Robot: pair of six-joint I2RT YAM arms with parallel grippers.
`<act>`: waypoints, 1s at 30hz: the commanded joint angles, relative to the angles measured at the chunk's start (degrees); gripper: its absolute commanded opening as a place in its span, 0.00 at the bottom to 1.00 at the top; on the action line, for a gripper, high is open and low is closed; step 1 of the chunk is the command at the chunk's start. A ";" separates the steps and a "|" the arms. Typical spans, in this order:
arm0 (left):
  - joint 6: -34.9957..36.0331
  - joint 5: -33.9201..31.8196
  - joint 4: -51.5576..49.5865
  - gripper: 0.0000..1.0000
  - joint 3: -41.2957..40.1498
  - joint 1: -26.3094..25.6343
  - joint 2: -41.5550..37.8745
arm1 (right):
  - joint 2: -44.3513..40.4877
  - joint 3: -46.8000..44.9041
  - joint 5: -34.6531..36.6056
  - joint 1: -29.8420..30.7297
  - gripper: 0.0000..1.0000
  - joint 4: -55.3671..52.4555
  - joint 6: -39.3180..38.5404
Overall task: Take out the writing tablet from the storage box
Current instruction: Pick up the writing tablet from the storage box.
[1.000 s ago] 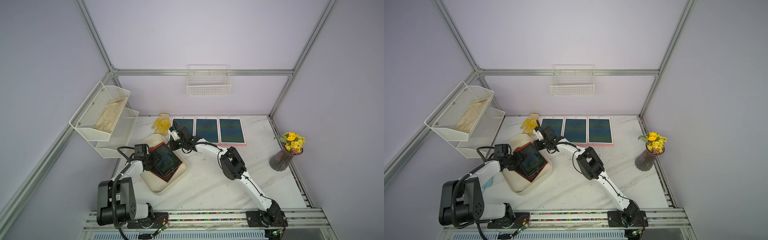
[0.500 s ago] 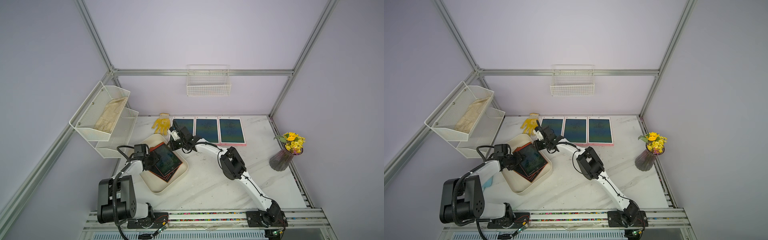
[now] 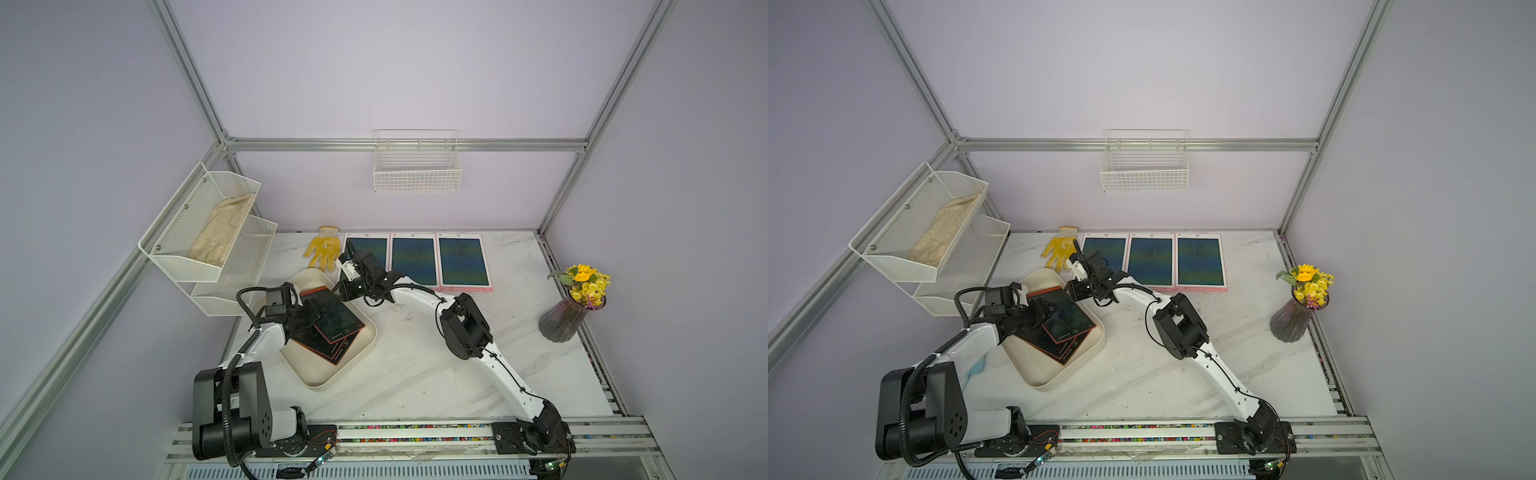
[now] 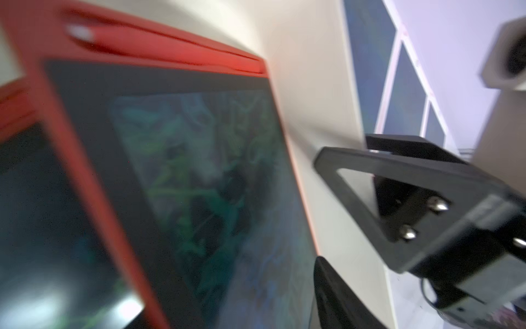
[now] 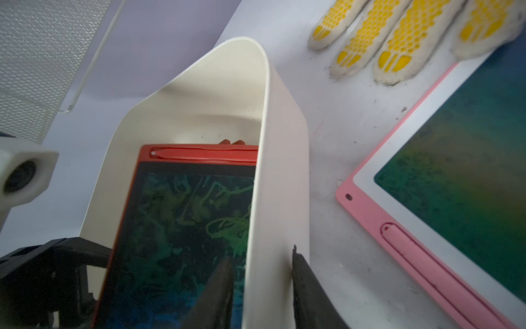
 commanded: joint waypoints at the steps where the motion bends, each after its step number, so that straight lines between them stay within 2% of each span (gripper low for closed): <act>1: 0.88 4.97 4.32 0.62 -1.84 -0.52 -1.39 | -0.55 0.17 -5.00 2.73 0.37 2.10 0.76; 5: 0.85 3.76 3.74 0.60 -1.77 -0.52 -1.39 | -1.45 -1.05 -4.50 2.74 0.37 2.59 0.70; 15: 0.64 0.33 -0.71 0.45 -1.45 -0.52 -1.43 | -2.70 -1.83 -0.45 2.57 0.37 2.17 -0.12; 30: 1.60 -1.13 -5.49 0.21 -0.30 -0.53 -1.98 | -5.46 -1.52 7.09 1.06 0.47 2.55 -2.93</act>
